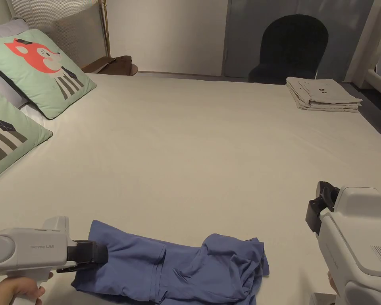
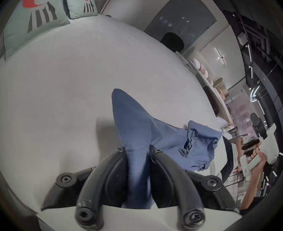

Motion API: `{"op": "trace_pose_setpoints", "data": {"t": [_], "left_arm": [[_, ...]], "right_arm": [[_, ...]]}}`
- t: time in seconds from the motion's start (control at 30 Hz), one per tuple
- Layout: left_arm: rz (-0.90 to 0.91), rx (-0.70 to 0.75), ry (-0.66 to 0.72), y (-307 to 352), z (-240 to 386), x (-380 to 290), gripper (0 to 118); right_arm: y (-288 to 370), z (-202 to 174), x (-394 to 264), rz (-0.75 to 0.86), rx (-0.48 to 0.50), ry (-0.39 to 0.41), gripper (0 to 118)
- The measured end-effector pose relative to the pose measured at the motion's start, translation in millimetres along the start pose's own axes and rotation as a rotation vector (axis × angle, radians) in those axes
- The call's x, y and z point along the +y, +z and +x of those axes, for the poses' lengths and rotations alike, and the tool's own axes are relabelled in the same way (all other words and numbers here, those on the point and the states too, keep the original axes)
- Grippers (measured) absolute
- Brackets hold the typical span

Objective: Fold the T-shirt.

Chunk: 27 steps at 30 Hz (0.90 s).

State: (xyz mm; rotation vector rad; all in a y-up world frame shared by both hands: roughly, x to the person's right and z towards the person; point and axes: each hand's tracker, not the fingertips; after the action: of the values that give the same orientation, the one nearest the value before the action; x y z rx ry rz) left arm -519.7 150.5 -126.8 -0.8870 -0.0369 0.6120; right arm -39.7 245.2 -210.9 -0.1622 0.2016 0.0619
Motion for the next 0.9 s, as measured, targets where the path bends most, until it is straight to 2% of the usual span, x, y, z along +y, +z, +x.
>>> {"op": "trace_pose_setpoints", "data": {"t": [0.17,0.27,0.5,0.63,0.9], "left_arm": [[-0.016,0.144,-0.106,-6,64,2,12],[-0.013,0.063,-0.170,-14,99,3,12],[-0.089,-0.021,-0.309,-61,177,-9,12],[-0.149,-0.001,-0.422,-98,218,-27,12],[-0.206,0.052,-0.469,-154,250,-58,15]], "right_arm": [[5,7,3,0.011,-0.005,0.009,0],[8,15,4,0.016,-0.012,0.003,0],[18,33,2,0.018,-0.034,0.005,0],[21,44,0,0.016,-0.057,0.000,0],[25,56,-5,0.001,-0.085,-0.001,0]]}}
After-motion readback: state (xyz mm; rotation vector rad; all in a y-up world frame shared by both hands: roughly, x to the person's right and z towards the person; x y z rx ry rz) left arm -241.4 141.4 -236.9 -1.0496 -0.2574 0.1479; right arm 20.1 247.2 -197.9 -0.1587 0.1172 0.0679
